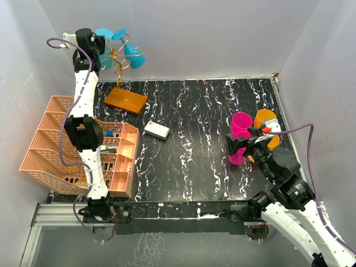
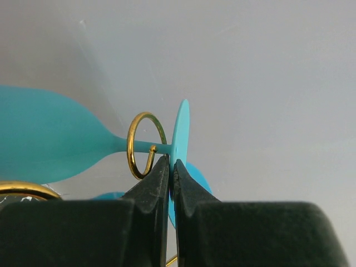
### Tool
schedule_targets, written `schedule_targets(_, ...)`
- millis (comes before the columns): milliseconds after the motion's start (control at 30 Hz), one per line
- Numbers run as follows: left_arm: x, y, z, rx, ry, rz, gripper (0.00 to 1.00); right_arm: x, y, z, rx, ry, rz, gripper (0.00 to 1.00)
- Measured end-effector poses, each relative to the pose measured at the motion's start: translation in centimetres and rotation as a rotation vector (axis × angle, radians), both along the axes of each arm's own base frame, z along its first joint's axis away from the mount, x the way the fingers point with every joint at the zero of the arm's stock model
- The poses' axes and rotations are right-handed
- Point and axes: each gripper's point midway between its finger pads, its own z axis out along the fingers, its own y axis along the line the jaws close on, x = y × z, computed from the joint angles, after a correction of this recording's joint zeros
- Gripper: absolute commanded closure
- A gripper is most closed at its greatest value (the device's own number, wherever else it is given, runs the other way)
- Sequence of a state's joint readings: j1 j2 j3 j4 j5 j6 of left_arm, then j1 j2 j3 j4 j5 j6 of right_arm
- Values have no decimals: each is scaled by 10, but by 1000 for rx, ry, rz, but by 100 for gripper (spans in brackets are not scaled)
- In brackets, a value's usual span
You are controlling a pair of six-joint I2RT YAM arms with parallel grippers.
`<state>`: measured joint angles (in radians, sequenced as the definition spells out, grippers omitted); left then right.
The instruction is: Take the wine glass off the wine glass rack
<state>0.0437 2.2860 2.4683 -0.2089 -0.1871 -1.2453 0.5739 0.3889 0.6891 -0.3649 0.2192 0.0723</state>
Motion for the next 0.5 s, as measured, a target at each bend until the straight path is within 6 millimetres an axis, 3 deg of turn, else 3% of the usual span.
schedule_targets(500,-11,-7,-1,-21,10,-33,100,0,0,0,0,0,2,1)
